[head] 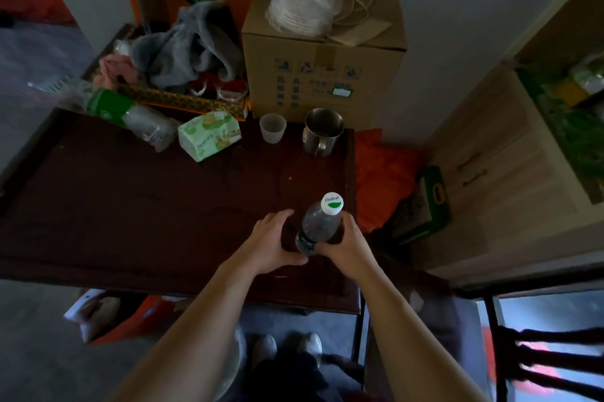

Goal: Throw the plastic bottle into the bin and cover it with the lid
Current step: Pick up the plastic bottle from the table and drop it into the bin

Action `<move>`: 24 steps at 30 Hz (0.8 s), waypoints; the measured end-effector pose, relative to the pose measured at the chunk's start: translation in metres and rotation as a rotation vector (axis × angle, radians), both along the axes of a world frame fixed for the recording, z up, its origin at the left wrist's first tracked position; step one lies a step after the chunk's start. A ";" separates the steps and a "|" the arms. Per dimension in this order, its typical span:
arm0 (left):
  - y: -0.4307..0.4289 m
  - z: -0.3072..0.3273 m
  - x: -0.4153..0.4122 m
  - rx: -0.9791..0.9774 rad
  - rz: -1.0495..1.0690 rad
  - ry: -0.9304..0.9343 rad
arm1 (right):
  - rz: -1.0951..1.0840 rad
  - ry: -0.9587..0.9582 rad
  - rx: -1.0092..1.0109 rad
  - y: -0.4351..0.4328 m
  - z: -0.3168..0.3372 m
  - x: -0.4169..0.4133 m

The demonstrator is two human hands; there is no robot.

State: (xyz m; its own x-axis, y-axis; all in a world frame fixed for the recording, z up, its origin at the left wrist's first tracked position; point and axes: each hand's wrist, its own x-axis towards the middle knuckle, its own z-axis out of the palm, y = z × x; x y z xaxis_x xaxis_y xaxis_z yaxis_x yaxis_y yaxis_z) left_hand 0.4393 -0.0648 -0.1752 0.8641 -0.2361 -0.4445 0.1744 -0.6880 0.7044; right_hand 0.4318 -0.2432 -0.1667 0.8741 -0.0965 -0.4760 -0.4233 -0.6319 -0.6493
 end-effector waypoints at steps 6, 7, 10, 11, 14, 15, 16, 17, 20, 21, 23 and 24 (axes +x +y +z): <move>-0.005 -0.013 0.015 -0.070 -0.005 -0.030 | -0.017 -0.076 0.081 -0.002 -0.014 0.003; -0.007 -0.013 0.018 -0.076 -0.017 -0.031 | -0.014 -0.084 0.096 -0.002 -0.015 0.004; -0.010 -0.018 0.026 -0.080 -0.060 -0.025 | -0.001 -0.081 0.123 -0.003 -0.019 0.007; -0.011 -0.019 0.028 -0.079 -0.076 -0.020 | 0.006 -0.075 0.129 -0.004 -0.020 0.008; -0.012 -0.021 0.032 -0.084 -0.109 -0.009 | 0.019 -0.064 0.158 -0.007 -0.021 0.010; -0.013 -0.022 0.033 -0.086 -0.120 -0.005 | 0.018 -0.065 0.167 -0.007 -0.022 0.011; -0.013 -0.022 0.033 -0.087 -0.132 -0.004 | 0.016 -0.067 0.172 -0.008 -0.022 0.011; -0.013 -0.023 0.034 -0.090 -0.141 -0.004 | 0.017 -0.071 0.173 -0.008 -0.021 0.011; -0.014 -0.021 0.034 -0.103 -0.151 -0.024 | 0.018 -0.101 0.172 -0.011 -0.017 0.010; -0.015 -0.019 0.034 -0.110 -0.155 -0.037 | 0.013 -0.111 0.173 -0.012 -0.016 0.010; -0.016 -0.016 0.033 -0.131 -0.159 -0.062 | -0.001 -0.129 0.172 -0.015 -0.011 0.009; -0.016 -0.015 0.032 -0.146 -0.156 -0.074 | -0.007 -0.137 0.170 -0.016 -0.008 0.008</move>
State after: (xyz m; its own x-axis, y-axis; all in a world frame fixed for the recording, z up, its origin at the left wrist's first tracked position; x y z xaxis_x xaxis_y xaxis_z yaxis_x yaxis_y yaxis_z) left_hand 0.4718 -0.0804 -0.1902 0.8412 -0.4265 -0.3325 0.0180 -0.5924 0.8055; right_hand 0.4398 -0.2589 -0.1751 0.9315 -0.0316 -0.3623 -0.3276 -0.5053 -0.7983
